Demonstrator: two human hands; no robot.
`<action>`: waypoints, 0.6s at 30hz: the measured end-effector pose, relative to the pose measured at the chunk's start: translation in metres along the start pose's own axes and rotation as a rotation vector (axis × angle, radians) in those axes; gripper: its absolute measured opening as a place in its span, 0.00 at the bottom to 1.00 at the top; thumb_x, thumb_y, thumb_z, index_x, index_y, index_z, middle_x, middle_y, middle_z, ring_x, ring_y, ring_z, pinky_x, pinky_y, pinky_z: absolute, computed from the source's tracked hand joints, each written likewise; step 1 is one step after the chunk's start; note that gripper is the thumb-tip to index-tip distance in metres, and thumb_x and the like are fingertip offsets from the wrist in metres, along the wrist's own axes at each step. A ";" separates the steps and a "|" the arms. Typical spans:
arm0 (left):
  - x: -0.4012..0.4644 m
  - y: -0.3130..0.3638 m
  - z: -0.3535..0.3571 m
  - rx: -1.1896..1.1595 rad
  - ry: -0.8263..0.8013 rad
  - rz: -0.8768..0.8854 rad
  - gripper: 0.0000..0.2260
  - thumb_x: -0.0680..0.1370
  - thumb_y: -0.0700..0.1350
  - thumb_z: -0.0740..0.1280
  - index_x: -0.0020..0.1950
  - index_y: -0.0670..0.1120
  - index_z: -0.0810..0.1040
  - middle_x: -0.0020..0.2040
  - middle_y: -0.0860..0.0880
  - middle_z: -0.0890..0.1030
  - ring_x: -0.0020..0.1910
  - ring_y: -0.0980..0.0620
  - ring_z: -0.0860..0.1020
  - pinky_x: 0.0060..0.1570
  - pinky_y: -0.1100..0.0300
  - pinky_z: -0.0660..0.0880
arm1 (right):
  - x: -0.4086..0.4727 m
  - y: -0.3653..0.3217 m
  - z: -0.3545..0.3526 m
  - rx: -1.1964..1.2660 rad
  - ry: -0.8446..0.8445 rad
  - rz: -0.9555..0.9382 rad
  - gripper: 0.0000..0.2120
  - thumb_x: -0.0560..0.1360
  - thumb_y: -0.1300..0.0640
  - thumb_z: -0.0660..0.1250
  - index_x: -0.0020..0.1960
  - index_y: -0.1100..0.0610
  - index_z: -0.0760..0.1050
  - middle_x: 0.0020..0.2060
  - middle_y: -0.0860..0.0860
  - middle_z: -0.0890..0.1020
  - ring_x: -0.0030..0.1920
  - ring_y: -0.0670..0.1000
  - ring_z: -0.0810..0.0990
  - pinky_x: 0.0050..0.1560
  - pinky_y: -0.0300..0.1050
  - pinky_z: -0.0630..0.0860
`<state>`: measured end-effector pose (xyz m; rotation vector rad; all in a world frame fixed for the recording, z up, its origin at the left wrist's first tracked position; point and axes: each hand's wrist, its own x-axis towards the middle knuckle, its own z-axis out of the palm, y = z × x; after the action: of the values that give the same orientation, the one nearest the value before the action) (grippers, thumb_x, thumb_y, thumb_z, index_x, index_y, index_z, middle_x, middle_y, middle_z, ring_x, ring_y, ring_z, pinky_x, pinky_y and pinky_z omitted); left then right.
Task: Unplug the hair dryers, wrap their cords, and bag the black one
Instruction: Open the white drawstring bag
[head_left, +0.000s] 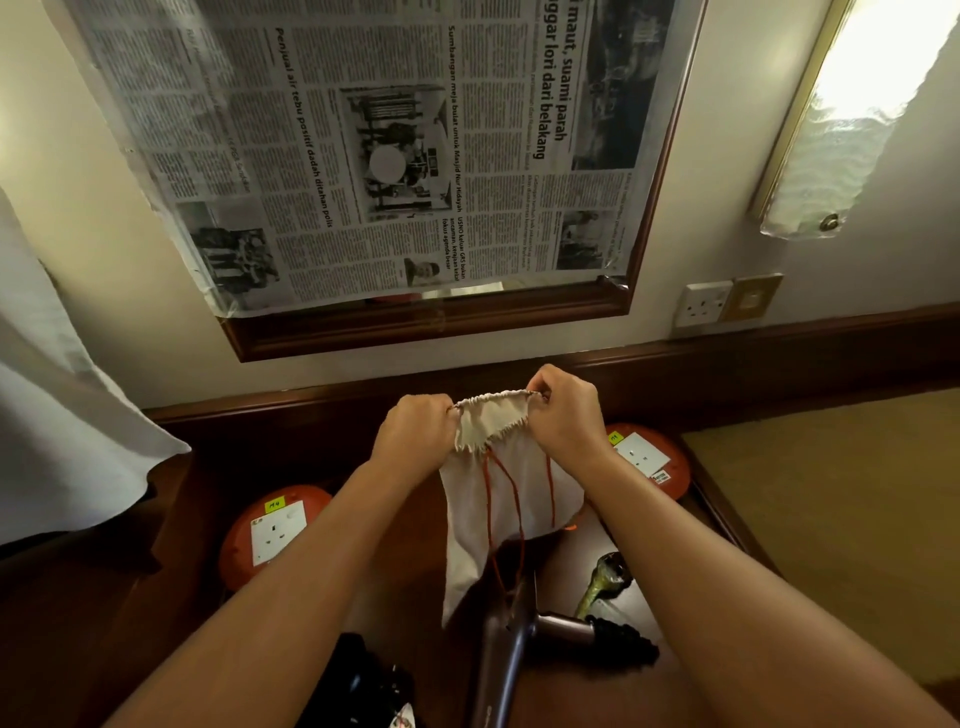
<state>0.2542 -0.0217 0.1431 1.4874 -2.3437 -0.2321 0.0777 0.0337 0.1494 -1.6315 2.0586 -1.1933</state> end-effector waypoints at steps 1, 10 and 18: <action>0.000 0.002 0.000 0.006 -0.007 0.006 0.12 0.80 0.50 0.61 0.52 0.43 0.78 0.47 0.48 0.79 0.43 0.51 0.76 0.40 0.58 0.72 | 0.001 0.002 -0.002 0.019 -0.022 0.009 0.06 0.74 0.65 0.63 0.41 0.57 0.76 0.35 0.49 0.78 0.36 0.48 0.76 0.32 0.40 0.73; 0.002 0.023 0.005 -0.124 0.039 0.067 0.10 0.81 0.47 0.61 0.48 0.43 0.77 0.42 0.48 0.79 0.40 0.50 0.77 0.39 0.56 0.73 | 0.007 0.005 -0.004 -0.001 -0.170 -0.021 0.04 0.76 0.57 0.66 0.49 0.55 0.78 0.41 0.48 0.79 0.40 0.45 0.76 0.36 0.35 0.70; -0.001 0.014 -0.004 -0.143 0.092 0.137 0.07 0.81 0.43 0.61 0.45 0.42 0.74 0.40 0.47 0.77 0.39 0.50 0.75 0.40 0.54 0.75 | 0.002 0.004 -0.013 -0.224 -0.091 -0.099 0.13 0.78 0.59 0.60 0.38 0.58 0.79 0.33 0.52 0.79 0.33 0.50 0.76 0.29 0.39 0.67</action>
<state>0.2444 -0.0146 0.1513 1.2392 -2.2924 -0.2833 0.0659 0.0381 0.1550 -1.8699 2.1412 -0.9253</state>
